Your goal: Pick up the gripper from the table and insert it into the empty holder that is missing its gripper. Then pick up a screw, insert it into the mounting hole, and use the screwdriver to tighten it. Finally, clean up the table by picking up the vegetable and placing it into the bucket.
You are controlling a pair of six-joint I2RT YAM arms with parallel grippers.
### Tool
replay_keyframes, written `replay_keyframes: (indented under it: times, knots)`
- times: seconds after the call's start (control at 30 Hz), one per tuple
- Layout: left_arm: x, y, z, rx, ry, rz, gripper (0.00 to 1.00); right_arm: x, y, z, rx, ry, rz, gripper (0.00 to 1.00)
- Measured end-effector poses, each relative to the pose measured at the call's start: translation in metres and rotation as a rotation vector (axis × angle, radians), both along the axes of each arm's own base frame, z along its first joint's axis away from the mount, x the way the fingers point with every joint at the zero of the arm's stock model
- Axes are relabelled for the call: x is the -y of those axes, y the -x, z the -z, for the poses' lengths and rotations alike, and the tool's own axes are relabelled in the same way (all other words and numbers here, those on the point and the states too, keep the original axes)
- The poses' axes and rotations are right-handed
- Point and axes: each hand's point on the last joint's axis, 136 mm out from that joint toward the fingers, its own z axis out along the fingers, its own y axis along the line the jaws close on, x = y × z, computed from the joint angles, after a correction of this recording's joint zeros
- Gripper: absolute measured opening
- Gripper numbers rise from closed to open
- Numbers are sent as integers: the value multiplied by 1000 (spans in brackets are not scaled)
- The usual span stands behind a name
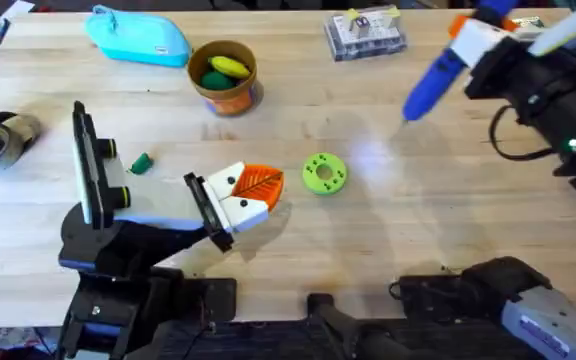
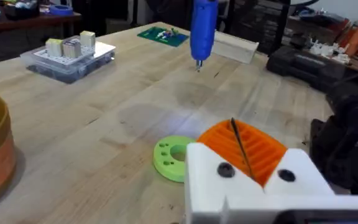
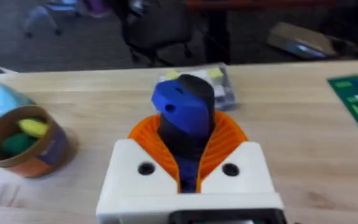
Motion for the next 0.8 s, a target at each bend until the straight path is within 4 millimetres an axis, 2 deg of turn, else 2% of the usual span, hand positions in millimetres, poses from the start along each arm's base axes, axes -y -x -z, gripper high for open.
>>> replay_keyframes:
  times: [0.03,0.07,0.13,0.33,0.43,0.5,0.67,0.8]
  knots:
    - [0,0,0,0,0,0,15,-13,0,-7,30,-10,-41,104]
    - [0,0,0,0,0,0,15,-41,0,-21,92,-33,-123,101]
    - [0,0,0,0,0,0,15,-68,0,-32,141,-53,-197,99]
    - [0,0,0,0,0,0,15,-124,-4,-23,149,-56,-344,91]
    - [0,0,0,0,0,0,15,-147,-5,-15,117,-47,-417,89]
    - [0,0,0,0,0,0,15,-162,-7,-18,106,-46,-466,87]
    - [0,0,0,0,0,0,15,-196,-11,-55,156,-75,-583,84]
    - [0,0,0,0,0,0,15,-222,1,-83,207,-105,-684,82]
